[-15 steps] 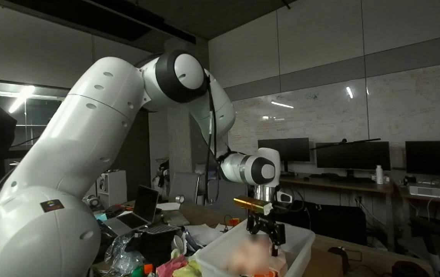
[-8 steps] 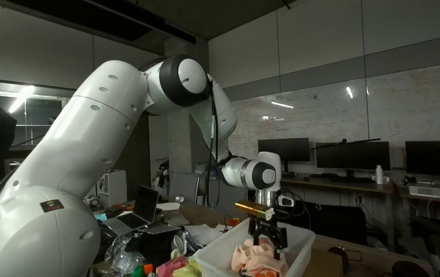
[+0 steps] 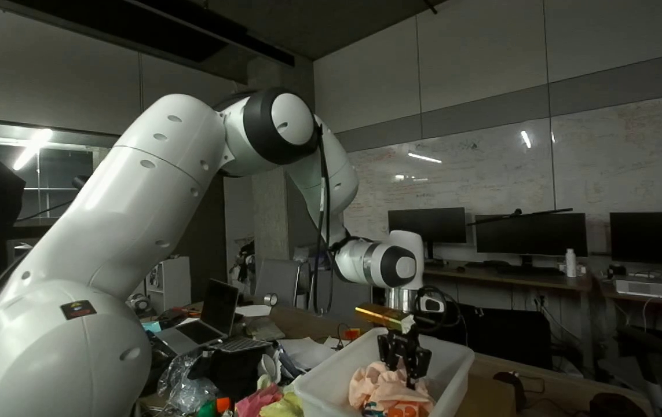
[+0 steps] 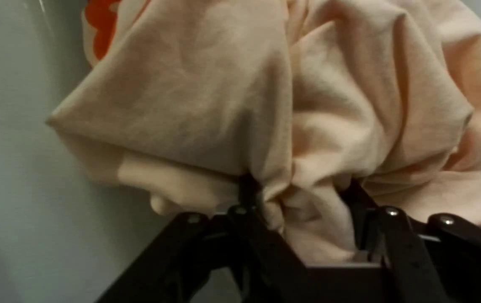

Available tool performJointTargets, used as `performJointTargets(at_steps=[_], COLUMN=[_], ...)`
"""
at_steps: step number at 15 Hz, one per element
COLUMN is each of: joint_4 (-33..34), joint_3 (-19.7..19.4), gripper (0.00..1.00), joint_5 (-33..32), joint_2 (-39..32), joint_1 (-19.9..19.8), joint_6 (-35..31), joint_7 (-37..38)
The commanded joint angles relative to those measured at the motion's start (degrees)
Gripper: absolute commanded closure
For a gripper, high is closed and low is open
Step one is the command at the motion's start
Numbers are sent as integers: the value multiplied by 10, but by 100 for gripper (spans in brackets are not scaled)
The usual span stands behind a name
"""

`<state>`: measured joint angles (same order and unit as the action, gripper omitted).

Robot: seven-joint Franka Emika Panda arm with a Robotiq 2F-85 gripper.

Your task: Remove the clothes from the white storage container

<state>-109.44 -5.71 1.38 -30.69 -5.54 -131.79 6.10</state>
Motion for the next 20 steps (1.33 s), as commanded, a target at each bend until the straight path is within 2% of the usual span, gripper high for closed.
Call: performJointTargets(at_steps=[1, 3, 5, 10, 16, 20], joint_4=[14, 12, 6, -24, -92, -127], joint_3=[4, 10, 16, 32, 30, 26], gripper=[80, 93, 99, 96, 97, 97], joint_5=[3, 9, 17, 43, 80, 114], joint_2=[-6, -1, 8, 57, 197, 300], joint_1=[-3, -7, -11, -22, -26, -20], joint_6=[-5, -7, -10, -28, -82, -92], joint_7=[-12, -26, -41, -89, -101, -103])
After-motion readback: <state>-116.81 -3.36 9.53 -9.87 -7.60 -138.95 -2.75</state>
